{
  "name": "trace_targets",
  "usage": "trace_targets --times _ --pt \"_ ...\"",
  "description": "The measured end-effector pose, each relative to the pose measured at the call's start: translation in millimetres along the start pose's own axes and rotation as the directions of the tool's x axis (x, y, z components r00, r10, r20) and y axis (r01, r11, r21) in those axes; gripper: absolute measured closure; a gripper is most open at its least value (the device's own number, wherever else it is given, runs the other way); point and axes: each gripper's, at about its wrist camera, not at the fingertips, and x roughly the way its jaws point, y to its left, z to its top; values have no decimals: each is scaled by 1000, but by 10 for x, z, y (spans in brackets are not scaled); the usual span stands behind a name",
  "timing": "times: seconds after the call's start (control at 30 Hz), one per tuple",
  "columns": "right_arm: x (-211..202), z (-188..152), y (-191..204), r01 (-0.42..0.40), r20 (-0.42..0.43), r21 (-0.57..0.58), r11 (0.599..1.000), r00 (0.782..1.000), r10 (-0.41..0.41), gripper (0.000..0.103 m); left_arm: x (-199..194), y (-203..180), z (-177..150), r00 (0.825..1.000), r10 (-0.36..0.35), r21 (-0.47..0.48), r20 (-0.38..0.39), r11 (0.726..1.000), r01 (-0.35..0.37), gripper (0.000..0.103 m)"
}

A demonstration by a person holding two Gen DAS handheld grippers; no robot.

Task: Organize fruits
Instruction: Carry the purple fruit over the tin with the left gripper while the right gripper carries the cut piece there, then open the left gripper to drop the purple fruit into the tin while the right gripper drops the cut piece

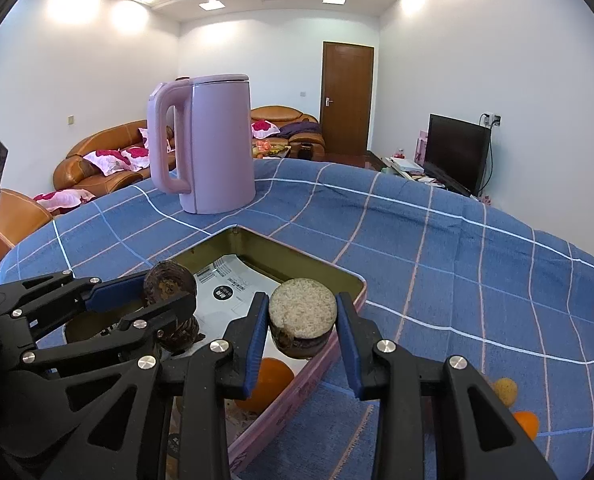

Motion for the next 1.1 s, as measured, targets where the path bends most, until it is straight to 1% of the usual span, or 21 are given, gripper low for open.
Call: trace_targets --times 0.27,0.47,0.53,0.6,0.67,0.73,0.9,1.03,1.07,1.1 --pt "-1 -17 2 -17 3 -3 1000 1000 17 67 -1 -5 -5 1000 10 2 0 1000 -10 69" --pt "-39 -24 -24 -5 20 7 1000 1000 5 59 -56 -4 -18 1000 15 4 24 1000 -15 67" --pt "-64 -27 -34 -3 26 13 1000 1000 2 58 -71 8 -22 999 20 -1 30 1000 -20 59" --pt "-93 -36 -45 5 34 18 1000 999 -6 58 -73 28 -24 999 23 -8 30 1000 -23 53" --pt "-117 -39 -63 13 38 25 1000 999 -14 54 -82 47 -25 999 30 -16 34 999 -29 47" --pt "-146 -46 -89 15 44 35 999 999 -16 51 -93 62 -22 999 36 -23 40 999 -36 38" --pt "-217 -64 -125 17 62 52 998 998 -21 50 -133 47 -11 998 33 -22 54 999 -32 33" --pt "-287 -82 -156 22 72 65 998 997 -27 49 -169 25 -9 997 40 -18 63 999 -39 24" --pt "-302 -87 -171 23 73 70 997 997 -28 49 -178 20 -12 997 41 -17 66 999 -40 24" --pt "-321 -93 -187 22 74 75 997 997 -28 46 -190 9 -13 997 43 -16 68 999 -42 21"
